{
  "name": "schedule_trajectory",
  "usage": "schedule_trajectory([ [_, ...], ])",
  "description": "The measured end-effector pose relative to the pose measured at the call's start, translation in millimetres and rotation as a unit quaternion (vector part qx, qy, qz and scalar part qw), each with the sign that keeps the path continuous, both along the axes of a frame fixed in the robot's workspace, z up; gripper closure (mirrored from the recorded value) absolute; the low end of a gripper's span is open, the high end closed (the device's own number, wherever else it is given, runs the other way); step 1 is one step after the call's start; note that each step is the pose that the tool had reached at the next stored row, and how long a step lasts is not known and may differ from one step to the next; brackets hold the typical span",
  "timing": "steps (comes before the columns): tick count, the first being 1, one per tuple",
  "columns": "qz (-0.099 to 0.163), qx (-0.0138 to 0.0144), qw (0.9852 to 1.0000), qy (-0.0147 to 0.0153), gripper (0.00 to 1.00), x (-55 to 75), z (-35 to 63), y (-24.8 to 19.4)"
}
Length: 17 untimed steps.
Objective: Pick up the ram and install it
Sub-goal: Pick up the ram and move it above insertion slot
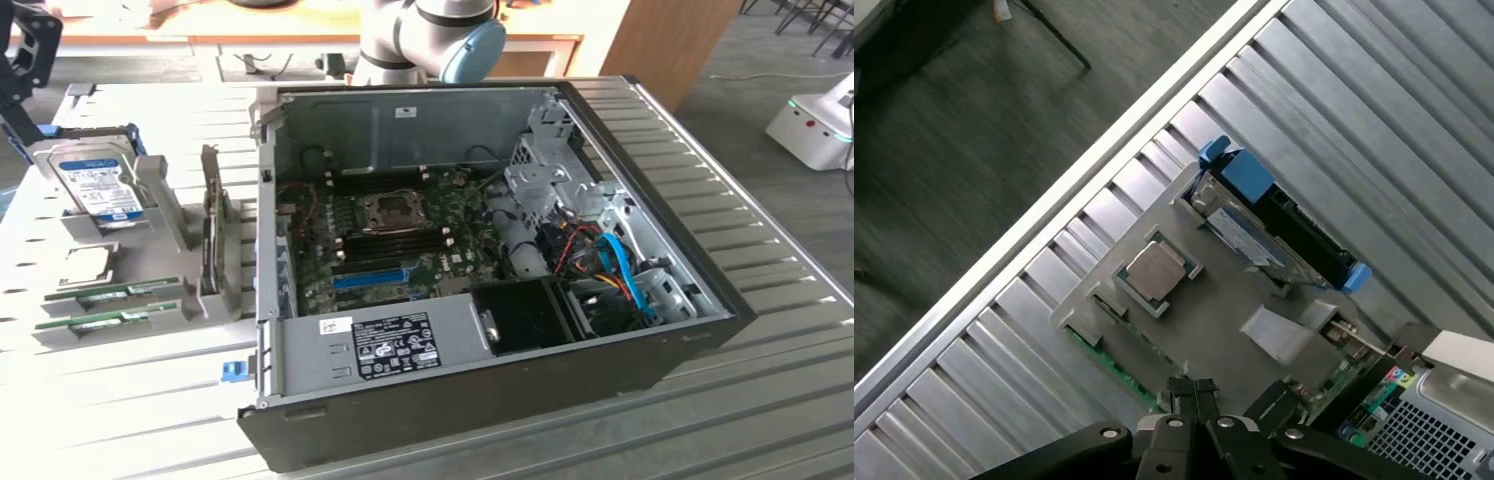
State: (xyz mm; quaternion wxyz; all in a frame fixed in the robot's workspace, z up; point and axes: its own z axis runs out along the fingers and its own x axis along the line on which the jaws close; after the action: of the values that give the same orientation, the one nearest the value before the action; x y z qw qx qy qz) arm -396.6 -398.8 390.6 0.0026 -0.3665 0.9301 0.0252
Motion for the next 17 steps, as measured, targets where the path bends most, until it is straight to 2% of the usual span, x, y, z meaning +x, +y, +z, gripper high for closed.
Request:
schedule_trajectory([
  [4,0.028,0.0,0.9996,0.0,0.89,0.0,0.0,0.0],
  [8,0.057,0.0,0.9984,0.0,0.89,0.0,0.0,0.0],
  [13,0.092,0.0,0.9958,0.0,0.89,0.0,0.0,0.0],
  [17,0.12,0.0,0.9928,0.0,0.89,0.0,-0.1,0.0],
])
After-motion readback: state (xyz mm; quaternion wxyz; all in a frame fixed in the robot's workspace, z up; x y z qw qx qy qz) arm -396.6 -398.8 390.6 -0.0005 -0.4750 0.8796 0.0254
